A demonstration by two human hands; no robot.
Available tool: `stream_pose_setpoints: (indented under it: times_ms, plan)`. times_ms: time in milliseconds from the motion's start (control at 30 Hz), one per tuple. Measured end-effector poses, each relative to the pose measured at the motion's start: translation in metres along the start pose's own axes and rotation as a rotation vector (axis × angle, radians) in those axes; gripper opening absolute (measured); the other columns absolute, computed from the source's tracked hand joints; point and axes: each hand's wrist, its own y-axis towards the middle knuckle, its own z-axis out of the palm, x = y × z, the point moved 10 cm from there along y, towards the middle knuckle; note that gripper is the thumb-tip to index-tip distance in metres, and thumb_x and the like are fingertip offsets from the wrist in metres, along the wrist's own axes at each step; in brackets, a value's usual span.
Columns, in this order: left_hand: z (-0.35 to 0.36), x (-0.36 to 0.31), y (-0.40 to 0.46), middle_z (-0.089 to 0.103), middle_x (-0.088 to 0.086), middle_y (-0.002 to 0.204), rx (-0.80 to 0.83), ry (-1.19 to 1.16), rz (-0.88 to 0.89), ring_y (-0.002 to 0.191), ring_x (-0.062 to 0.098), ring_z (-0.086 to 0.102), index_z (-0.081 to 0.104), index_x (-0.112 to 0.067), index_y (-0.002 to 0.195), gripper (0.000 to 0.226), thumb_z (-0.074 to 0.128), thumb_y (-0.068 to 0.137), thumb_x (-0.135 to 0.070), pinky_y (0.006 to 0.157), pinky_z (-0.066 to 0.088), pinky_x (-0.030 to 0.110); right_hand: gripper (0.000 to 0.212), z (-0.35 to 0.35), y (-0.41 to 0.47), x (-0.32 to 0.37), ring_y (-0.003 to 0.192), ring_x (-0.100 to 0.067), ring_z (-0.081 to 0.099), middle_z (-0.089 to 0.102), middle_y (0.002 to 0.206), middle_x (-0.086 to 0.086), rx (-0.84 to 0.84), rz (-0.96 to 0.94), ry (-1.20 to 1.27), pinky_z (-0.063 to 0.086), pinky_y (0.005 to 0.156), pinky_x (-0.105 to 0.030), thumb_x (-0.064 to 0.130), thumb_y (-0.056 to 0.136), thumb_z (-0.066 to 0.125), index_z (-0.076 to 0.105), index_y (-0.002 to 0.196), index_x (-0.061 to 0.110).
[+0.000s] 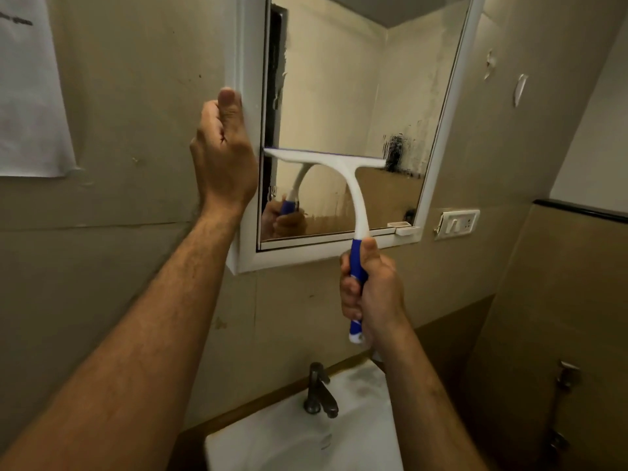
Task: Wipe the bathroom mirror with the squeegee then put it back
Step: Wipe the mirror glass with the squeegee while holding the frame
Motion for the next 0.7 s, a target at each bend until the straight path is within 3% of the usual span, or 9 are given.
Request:
stream_pose_setpoints:
  times_ms: [100,200,367,500,700]
  plan:
    - [-0.001,0.001,-0.001,0.043,-0.014,0.07,-0.011,0.008,-0.006,0.054,-0.014,0.043,0.041,-0.035,0.077,0.031,0.026,0.103,-0.043,0.052,0.035,0.004,0.052,-0.008,-0.012,-0.032,0.042,-0.012,0.035,0.044,0.052,0.003,-0.029,0.061,0.024,0.028,0.04,-0.025,0.064,0.077,0.041,0.056,0.079,0.014]
    - [0.0,-0.001,-0.002,0.041,-0.018,0.071,-0.009,0.005,-0.015,0.056,-0.022,0.043,0.039,-0.037,0.076,0.03,0.026,0.103,-0.041,0.055,0.034,-0.001,0.054,-0.014,-0.022,-0.058,0.041,-0.011,0.035,0.044,0.052,0.002,-0.051,0.104,0.04,0.03,0.038,-0.022,0.064,0.075,0.041,0.056,0.079,0.012]
    - [-0.001,-0.003,-0.004,0.041,-0.014,0.07,-0.006,0.005,-0.025,0.053,-0.016,0.043,0.04,-0.035,0.077,0.031,0.025,0.104,-0.04,0.05,0.034,0.001,0.051,-0.009,-0.004,-0.022,0.042,-0.012,0.034,0.044,0.052,0.003,-0.042,0.039,0.056,0.028,0.04,-0.025,0.062,0.08,0.04,0.056,0.079,0.014]
    - [0.001,-0.006,-0.006,0.037,-0.021,0.072,0.015,-0.018,-0.037,0.055,-0.028,0.041,0.036,-0.039,0.077,0.029,0.025,0.104,-0.037,0.053,0.033,-0.005,0.048,-0.003,0.003,-0.011,0.043,-0.012,0.035,0.045,0.053,0.002,-0.028,0.024,0.054,0.028,0.041,-0.026,0.056,0.092,0.036,0.056,0.078,0.014]
    - [-0.003,-0.009,-0.009,0.039,-0.021,0.071,-0.015,-0.025,-0.047,0.056,-0.028,0.042,0.036,-0.04,0.076,0.03,0.026,0.104,-0.037,0.055,0.033,-0.005,0.053,-0.014,-0.032,-0.078,0.041,-0.011,0.036,0.045,0.048,0.005,-0.07,0.106,0.001,0.031,0.039,-0.023,0.062,0.078,0.039,0.056,0.075,0.013]
